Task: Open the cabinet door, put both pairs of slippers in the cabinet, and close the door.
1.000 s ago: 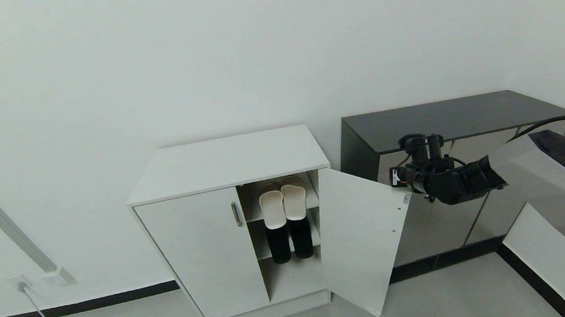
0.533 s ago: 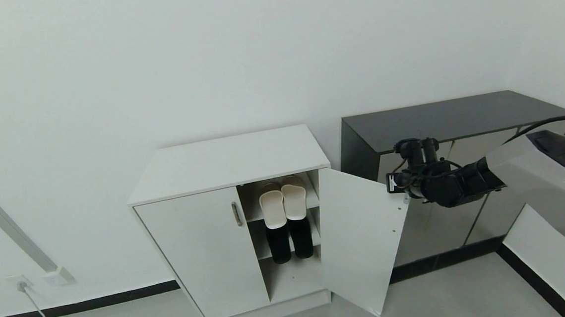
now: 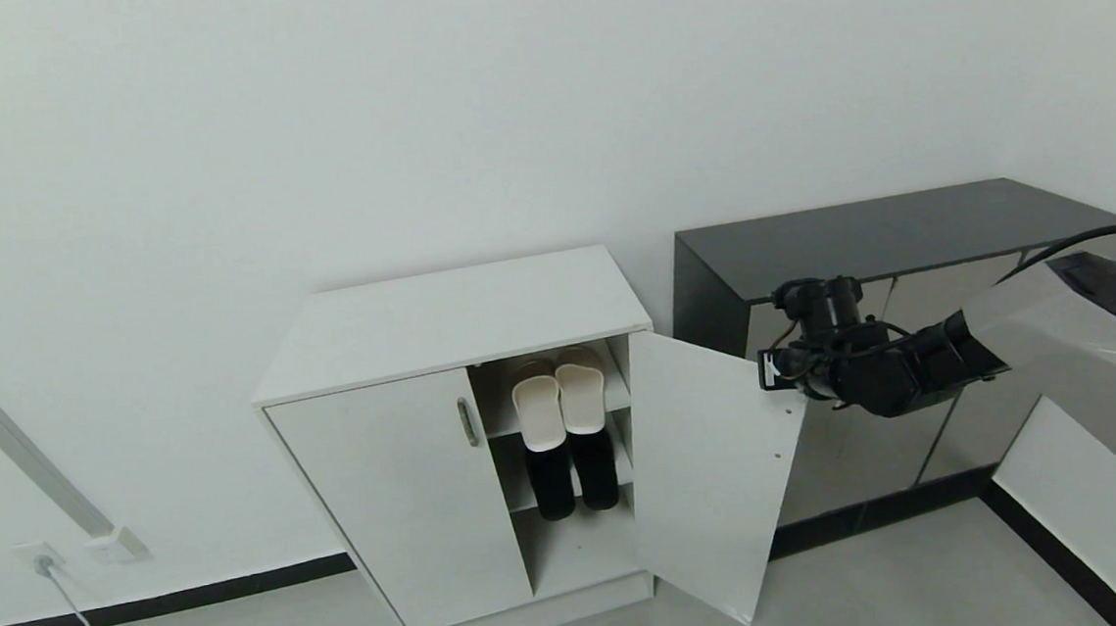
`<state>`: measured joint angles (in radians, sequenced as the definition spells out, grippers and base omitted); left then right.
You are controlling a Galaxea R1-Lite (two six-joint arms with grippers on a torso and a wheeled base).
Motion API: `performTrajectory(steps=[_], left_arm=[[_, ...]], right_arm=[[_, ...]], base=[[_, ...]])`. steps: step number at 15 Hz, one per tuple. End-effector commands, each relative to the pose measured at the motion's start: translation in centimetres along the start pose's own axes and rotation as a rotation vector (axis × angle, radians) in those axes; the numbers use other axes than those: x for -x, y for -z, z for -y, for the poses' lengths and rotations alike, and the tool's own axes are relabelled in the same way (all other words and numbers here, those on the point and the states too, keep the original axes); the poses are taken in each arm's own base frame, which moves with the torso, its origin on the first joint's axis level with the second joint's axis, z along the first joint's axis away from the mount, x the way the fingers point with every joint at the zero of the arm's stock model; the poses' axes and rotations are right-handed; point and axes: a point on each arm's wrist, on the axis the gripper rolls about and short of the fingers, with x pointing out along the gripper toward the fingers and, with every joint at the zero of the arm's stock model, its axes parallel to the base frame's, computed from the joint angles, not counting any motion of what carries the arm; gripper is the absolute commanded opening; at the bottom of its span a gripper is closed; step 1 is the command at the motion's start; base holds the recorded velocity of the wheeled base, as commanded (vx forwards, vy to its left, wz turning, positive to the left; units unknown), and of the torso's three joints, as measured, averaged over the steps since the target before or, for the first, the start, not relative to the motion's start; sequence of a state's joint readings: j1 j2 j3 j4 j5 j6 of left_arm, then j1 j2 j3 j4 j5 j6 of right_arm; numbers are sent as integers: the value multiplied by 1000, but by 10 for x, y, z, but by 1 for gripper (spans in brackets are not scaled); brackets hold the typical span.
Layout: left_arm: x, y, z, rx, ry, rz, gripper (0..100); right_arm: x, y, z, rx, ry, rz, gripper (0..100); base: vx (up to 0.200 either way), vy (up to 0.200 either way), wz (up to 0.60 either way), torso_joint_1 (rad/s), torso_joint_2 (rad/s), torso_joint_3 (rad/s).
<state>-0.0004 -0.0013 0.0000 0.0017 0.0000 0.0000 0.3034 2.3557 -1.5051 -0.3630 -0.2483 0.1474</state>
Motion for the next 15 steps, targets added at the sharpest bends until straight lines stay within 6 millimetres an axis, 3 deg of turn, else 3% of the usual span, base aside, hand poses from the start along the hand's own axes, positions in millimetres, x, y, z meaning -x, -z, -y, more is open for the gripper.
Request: performTrajectory(steps=[1, 10, 12, 15], left_arm=[[0, 0, 0, 0, 0, -1, 0], [0, 0, 0, 0, 1, -1, 0], [0, 0, 0, 0, 1, -1, 0], [0, 0, 0, 0, 1, -1, 0]], right_arm=[[9, -4, -2, 2, -8, 6, 0], [60, 14, -43, 64, -140, -17, 0], [58, 13, -40, 61, -134, -10, 0], [49, 26, -38, 69, -122, -50, 0]], base=[[0, 0, 0, 0, 0, 0], [0, 0, 0, 0, 0, 0], [0, 0, 0, 0, 0, 0], [0, 0, 0, 0, 0, 0]])
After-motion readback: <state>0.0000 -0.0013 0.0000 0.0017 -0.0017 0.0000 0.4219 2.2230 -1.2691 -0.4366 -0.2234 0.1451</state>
